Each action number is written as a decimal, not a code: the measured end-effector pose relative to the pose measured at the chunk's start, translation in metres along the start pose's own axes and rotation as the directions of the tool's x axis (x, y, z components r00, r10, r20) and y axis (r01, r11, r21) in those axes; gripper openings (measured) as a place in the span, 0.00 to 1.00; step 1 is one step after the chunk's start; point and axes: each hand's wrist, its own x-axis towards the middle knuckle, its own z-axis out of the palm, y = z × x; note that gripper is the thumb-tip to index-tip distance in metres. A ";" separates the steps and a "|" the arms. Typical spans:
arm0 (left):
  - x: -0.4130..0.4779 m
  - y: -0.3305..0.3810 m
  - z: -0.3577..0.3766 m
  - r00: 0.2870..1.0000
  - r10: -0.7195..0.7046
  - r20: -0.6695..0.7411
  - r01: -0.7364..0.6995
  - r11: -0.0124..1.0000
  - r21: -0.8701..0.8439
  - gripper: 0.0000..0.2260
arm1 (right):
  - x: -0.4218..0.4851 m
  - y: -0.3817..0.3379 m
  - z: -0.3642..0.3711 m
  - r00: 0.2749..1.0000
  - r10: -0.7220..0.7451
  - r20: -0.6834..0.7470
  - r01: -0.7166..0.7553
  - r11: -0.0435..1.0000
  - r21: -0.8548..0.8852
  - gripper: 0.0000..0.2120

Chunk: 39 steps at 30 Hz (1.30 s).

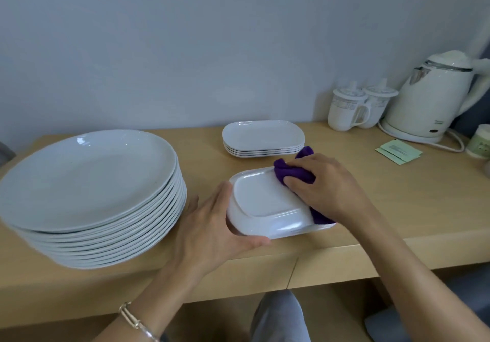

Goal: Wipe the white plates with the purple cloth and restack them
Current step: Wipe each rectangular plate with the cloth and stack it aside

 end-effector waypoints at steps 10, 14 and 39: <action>-0.001 -0.022 -0.005 0.923 0.361 -0.135 -0.324 0.917 0.233 0.30 | 0.011 0.006 -0.020 0.971 0.189 -0.144 -0.137 0.939 0.314 0.04; 0.015 -0.021 -0.018 0.948 0.282 -0.149 -0.246 0.944 0.219 0.14 | 0.012 0.005 -0.041 0.900 0.274 -0.338 -0.079 0.867 0.492 0.05; 0.161 -0.024 0.029 0.774 -0.587 0.238 0.633 0.707 -0.316 0.12 | 0.013 0.010 0.030 0.997 0.007 0.074 0.000 0.996 -0.090 0.16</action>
